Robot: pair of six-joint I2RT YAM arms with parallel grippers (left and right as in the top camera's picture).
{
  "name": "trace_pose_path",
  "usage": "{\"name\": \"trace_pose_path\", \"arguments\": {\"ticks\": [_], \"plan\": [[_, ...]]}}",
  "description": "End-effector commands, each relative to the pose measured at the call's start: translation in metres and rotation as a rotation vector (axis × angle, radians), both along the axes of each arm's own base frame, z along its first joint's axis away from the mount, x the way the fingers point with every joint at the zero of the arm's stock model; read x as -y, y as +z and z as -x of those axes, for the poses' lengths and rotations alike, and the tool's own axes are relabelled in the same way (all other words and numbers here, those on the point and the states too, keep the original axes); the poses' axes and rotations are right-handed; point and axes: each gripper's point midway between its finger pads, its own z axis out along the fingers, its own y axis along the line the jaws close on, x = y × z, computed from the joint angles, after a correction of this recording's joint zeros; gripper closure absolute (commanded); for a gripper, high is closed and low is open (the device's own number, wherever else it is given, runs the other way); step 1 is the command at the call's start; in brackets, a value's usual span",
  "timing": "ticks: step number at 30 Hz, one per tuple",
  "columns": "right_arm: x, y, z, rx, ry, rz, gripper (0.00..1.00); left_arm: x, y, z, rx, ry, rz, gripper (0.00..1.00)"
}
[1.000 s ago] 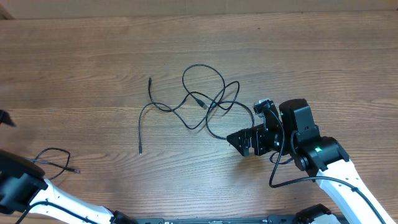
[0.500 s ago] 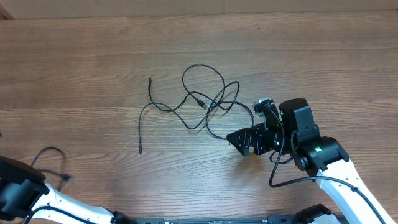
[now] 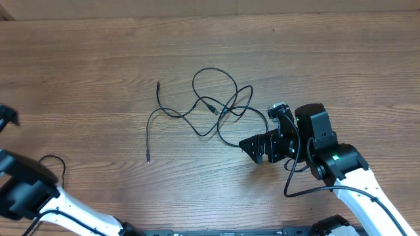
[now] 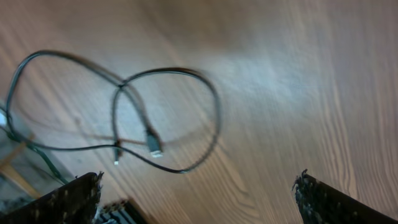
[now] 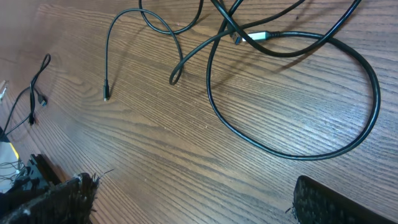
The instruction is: Untangle cables
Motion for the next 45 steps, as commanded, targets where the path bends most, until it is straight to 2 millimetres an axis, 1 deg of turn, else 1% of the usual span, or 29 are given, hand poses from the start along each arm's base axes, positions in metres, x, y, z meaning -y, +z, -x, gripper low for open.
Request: {"name": "trace_pose_path", "arguments": {"ticks": [1, 4, 6, 10, 11, 14, 15, 18, 21, 22, 25, 26, 28, 32, 34, 37, 39, 41, 43, 45], "plan": [[0.001, 0.005, -0.004, 0.024, -0.008, 0.001, 0.00, 0.029, 0.016, -0.033, 0.051, -0.139, -0.028, 0.00], [0.001, 0.005, -0.004, 0.024, -0.008, 0.001, 0.00, 0.056, 0.015, -0.058, 0.057, -0.239, -0.030, 0.00], [0.001, 0.005, -0.004, 0.024, -0.008, 0.001, 0.00, 0.080, 0.014, -0.075, 0.059, -0.319, -0.024, 0.00], [0.001, 0.005, -0.004, 0.024, -0.008, 0.001, 0.00, 0.140, 0.013, -0.109, 0.096, -0.548, 0.013, 0.00], [0.001, 0.005, -0.004, 0.024, -0.008, 0.001, 0.00, 0.160, 0.013, -0.118, 0.101, -0.625, 0.014, 0.00], [0.001, 0.005, -0.004, 0.021, -0.013, 0.001, 0.00, 0.206, 0.010, -0.136, 0.114, -0.815, 0.008, 0.00], [0.004, 0.004, -0.006, 0.010, -0.041, 0.007, 0.00, 0.224, 0.008, -0.141, 0.116, -0.893, 0.006, 0.00], [0.019, -0.006, -0.012, -0.042, -0.178, 0.055, 0.00, 0.273, 0.002, -0.150, 0.120, -1.093, 0.008, 0.00], [0.036, -0.016, -0.012, -0.086, -0.285, 0.117, 0.00, 0.321, -0.004, -0.155, 0.131, -1.299, 0.004, 0.00], [0.040, -0.019, -0.011, -0.098, -0.305, 0.133, 0.00, 0.339, -0.007, -0.156, 0.138, -1.377, 0.000, 0.00], [0.049, -0.026, -0.005, -0.135, -0.341, 0.172, 0.00, 0.382, -0.011, -0.159, 0.167, -1.562, -0.019, 0.00], [0.051, -0.029, -0.002, -0.150, -0.343, 0.187, 0.00, 0.403, -0.012, -0.160, 0.189, -1.655, -0.034, 0.00], [0.053, -0.032, 0.002, -0.165, -0.340, 0.202, 0.00, 0.427, -0.012, -0.162, 0.221, -1.775, -0.058, 0.00], [0.055, -0.035, 0.009, -0.176, -0.311, 0.231, 0.00, 0.463, -0.010, -0.159, 0.254, -2.007, -0.098, 0.00], [0.056, -0.037, 0.012, -0.178, -0.292, 0.247, 0.00, 0.474, -0.010, -0.154, 0.257, -2.081, -0.096, 0.00], [0.059, -0.039, 0.015, -0.186, -0.286, 0.263, 0.00, 0.494, -0.012, -0.143, 0.296, -2.249, -0.046, 0.00], [0.058, -0.039, 0.014, -0.183, -0.287, 0.262, 0.00, 0.501, -0.015, -0.138, 0.320, -2.331, -0.010, 0.03], [0.058, -0.038, 0.013, -0.179, -0.288, 0.260, 0.00, 0.504, -0.020, -0.134, 0.327, -2.382, 0.021, 0.04], [0.058, -0.038, 0.014, -0.180, -0.287, 0.260, 0.00, 0.504, -0.030, -0.128, 0.313, -2.428, 0.060, 0.04], [0.058, -0.038, 0.014, -0.181, -0.287, 0.260, 0.00, 0.504, -0.040, -0.121, 0.302, -2.461, 0.105, 0.07]]}}
